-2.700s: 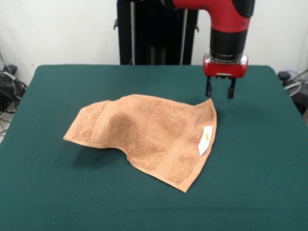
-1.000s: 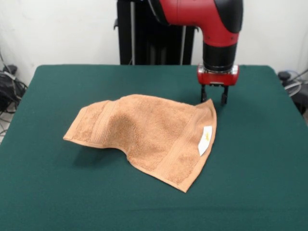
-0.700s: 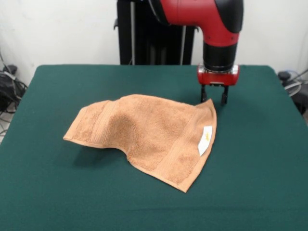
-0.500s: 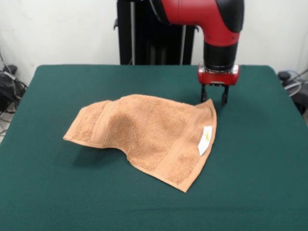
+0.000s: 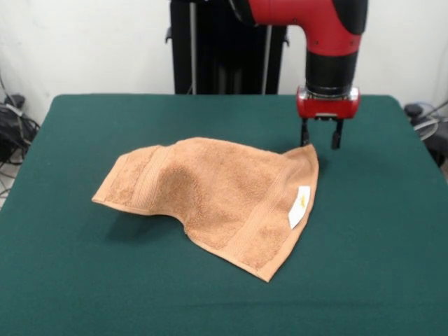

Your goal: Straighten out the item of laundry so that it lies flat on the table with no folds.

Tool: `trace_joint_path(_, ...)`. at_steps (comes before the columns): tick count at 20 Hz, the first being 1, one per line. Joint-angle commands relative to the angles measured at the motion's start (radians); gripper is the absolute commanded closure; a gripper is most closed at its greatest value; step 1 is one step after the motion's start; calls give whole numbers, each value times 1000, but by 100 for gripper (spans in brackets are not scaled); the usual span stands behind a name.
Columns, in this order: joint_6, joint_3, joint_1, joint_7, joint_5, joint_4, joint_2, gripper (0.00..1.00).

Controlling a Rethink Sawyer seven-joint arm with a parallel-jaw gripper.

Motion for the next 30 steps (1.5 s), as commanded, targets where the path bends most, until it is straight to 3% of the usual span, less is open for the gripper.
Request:
trace_joint_path(1, 87, 18, -14, 167, 45, -88, -34, 0)
trace_joint_path(18, 52, 80, -87, 143, 9, -137, 49, 0)
trace_joint_path(25, 44, 72, -75, 157, 11, -124, 45, 0)
trace_joint_path(30, 15, 23, -13, 175, 34, -135, 65, 0)
